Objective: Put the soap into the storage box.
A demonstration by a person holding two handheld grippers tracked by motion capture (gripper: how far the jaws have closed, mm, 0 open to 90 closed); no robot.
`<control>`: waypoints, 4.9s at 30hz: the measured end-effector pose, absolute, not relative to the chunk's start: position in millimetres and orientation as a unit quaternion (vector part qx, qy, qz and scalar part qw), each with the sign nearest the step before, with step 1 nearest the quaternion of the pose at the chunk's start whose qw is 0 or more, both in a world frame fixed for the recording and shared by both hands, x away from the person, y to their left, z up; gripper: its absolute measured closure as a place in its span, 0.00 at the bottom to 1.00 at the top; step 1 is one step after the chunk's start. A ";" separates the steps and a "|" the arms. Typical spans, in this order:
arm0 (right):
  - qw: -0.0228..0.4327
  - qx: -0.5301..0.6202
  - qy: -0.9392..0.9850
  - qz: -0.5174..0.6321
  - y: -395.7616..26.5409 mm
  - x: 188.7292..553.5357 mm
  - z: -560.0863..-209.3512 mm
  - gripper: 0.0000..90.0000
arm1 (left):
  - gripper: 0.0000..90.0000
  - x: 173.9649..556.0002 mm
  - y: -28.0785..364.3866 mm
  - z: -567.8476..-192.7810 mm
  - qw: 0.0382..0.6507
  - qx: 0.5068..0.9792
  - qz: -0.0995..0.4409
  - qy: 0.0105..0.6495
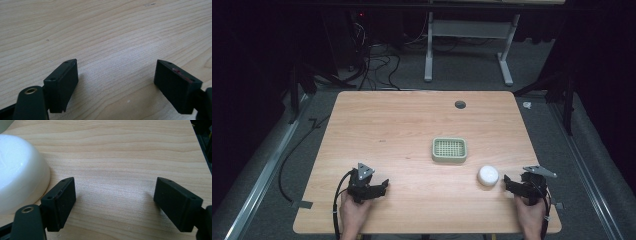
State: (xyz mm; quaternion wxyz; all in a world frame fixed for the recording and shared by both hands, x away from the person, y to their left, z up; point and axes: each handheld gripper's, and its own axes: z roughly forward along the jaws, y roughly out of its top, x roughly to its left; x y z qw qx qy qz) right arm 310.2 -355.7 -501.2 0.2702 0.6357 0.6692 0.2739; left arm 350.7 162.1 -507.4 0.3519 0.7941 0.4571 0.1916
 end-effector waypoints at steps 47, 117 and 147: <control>0.263 0.613 0.666 0.333 -358.2 279.2 -485.6 0.27 | 0.22 350.6 161.9 -507.4 0.352 0.794 0.191 0.458; 0.231 0.544 0.745 0.310 -283.3 326.5 -499.3 0.25 | 0.22 350.7 162.2 -507.4 0.353 0.793 0.190 0.458; 0.232 0.527 0.744 0.339 -282.1 327.5 -471.8 0.27 | 0.22 350.7 162.2 -507.4 0.353 0.793 0.190 0.458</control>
